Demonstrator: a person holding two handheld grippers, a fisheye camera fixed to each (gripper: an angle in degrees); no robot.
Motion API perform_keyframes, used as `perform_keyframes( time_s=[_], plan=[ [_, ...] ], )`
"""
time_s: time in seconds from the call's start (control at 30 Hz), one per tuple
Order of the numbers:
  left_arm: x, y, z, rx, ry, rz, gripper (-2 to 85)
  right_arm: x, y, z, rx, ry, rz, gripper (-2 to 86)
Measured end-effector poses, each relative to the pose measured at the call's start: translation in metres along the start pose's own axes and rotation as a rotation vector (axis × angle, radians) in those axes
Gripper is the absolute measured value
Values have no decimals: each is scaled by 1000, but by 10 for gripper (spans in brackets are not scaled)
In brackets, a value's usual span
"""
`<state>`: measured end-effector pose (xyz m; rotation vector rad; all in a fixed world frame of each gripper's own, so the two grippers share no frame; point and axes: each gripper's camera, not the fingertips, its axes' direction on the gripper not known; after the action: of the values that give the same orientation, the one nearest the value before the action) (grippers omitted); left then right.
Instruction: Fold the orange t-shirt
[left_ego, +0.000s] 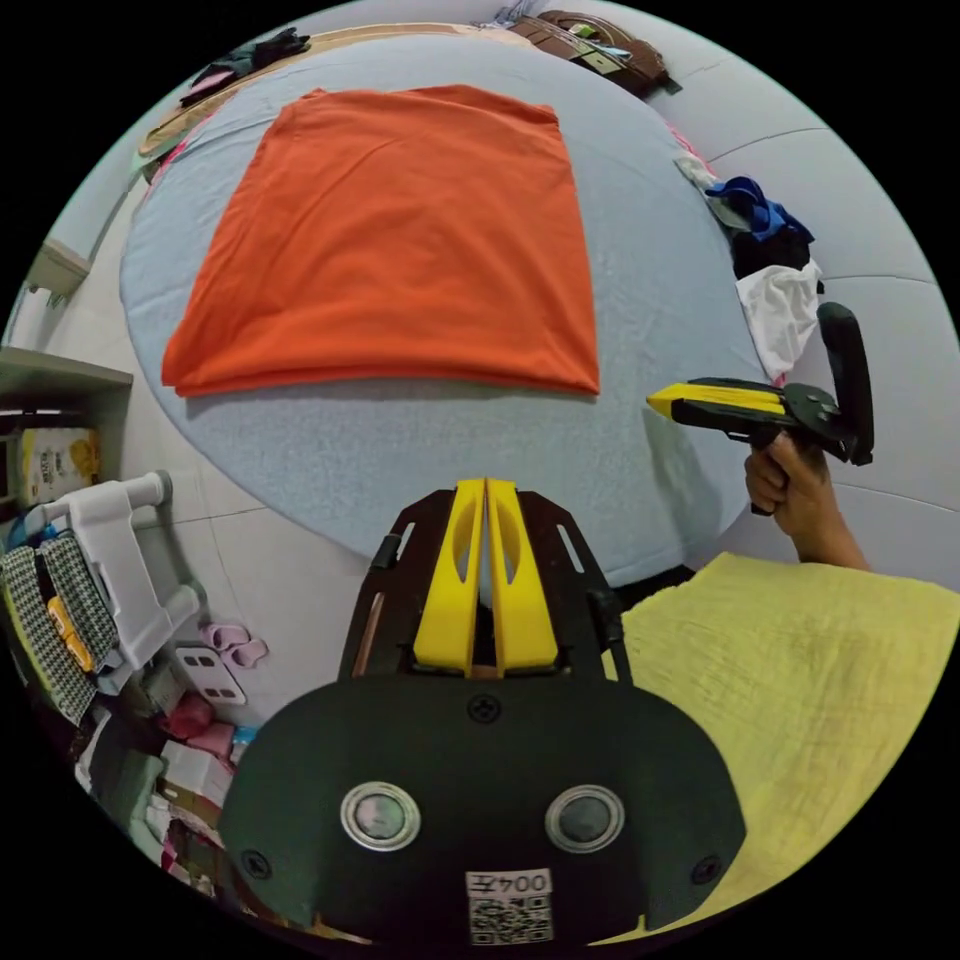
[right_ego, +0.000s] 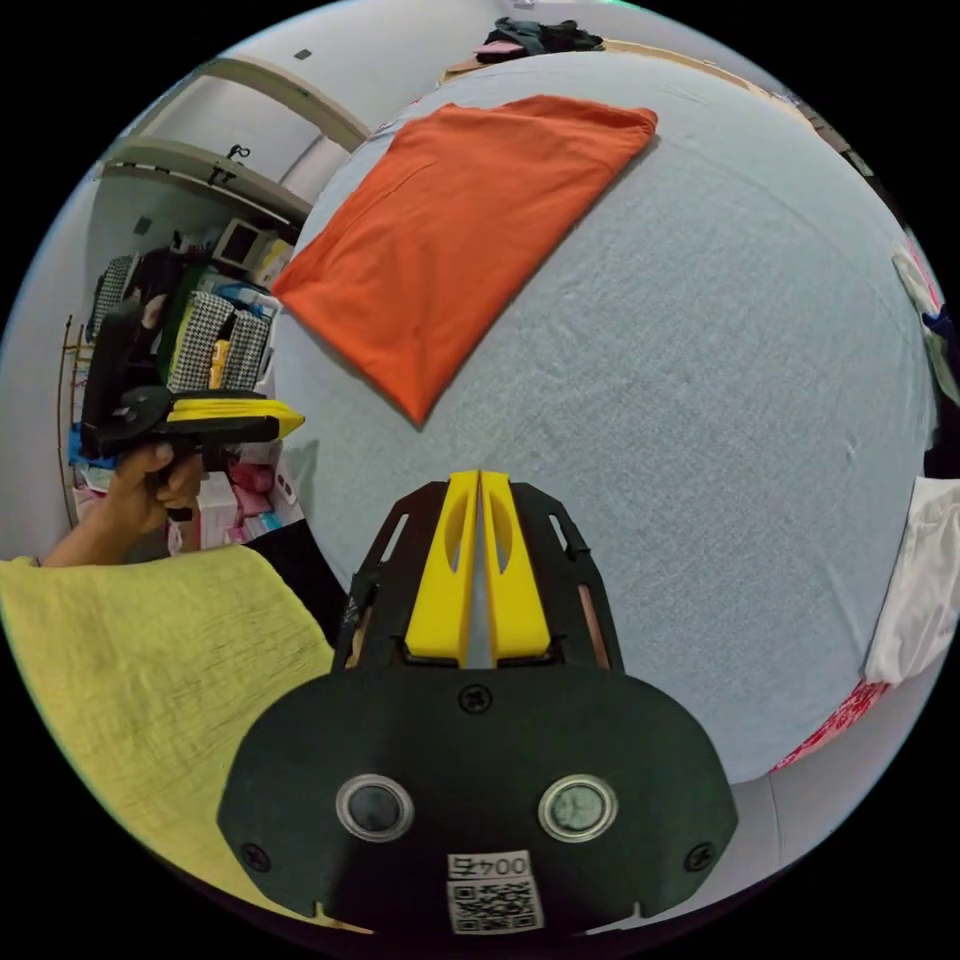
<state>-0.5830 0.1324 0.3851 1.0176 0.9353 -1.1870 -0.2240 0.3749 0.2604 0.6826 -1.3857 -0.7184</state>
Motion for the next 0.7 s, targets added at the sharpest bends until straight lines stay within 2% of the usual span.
perform_keyframes(
  time_s=[0.23,0.37,0.5,0.63,0.7],
  plan=[
    [-8,5,4,28,86,14,2,-19,10,-13,-25,103,-39,-8],
    [1,5,11,16,-5,67,2,-32,14,-8,-104,209,-73,-8],
    [14,8,22,-7,-99,103,2,-31,17,-11,-107,230,-53,-8],
    [15,15,18,1,-110,107,3,-28,21,-15,-107,254,-59,-8],
    [4,20,14,15,-57,74,4,-27,22,-17,-114,268,-89,-8]
  ],
)
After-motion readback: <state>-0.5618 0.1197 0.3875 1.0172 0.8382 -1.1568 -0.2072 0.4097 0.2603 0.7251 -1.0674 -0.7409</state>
